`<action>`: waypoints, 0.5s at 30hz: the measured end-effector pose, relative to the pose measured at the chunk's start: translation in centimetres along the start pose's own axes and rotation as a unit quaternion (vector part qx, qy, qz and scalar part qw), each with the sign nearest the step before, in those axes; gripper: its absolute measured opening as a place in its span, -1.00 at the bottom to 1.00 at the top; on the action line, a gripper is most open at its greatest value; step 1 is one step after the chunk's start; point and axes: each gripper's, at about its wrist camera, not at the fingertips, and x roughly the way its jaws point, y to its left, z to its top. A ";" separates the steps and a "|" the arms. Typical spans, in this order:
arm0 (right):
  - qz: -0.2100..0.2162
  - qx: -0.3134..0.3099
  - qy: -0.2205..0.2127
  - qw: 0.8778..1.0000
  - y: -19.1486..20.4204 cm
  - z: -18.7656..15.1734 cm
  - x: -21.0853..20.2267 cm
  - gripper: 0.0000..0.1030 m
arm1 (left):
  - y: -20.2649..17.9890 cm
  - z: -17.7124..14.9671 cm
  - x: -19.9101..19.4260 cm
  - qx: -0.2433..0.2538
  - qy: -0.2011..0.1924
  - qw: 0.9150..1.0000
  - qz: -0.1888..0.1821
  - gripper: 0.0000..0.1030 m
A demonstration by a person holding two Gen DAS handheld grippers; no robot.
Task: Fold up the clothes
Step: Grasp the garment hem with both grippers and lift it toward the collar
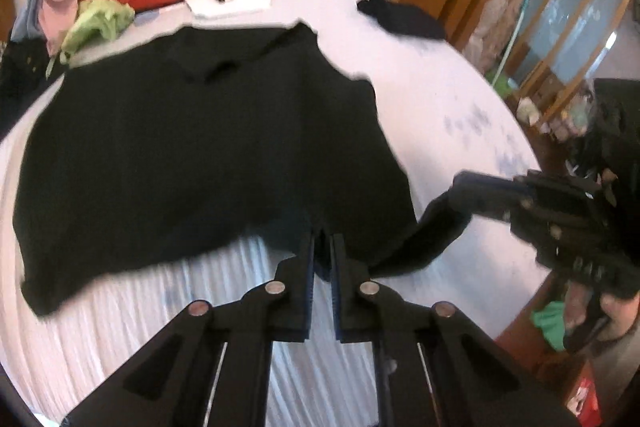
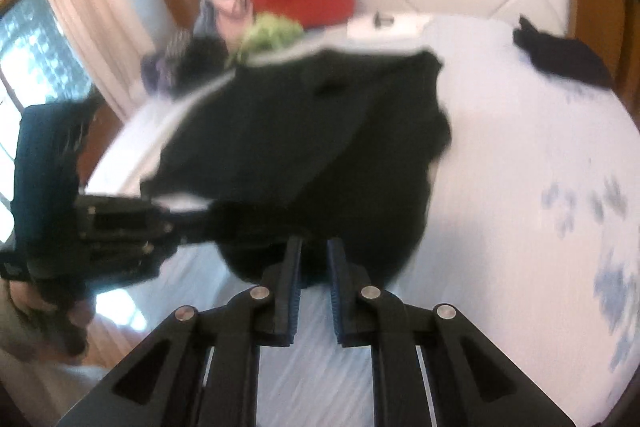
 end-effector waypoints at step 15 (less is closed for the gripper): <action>-0.031 0.098 0.028 0.994 -7.6 10.3 6.1 -0.47 | 7.7 7.8 2.7 -0.020 0.019 0.999 0.033 0.36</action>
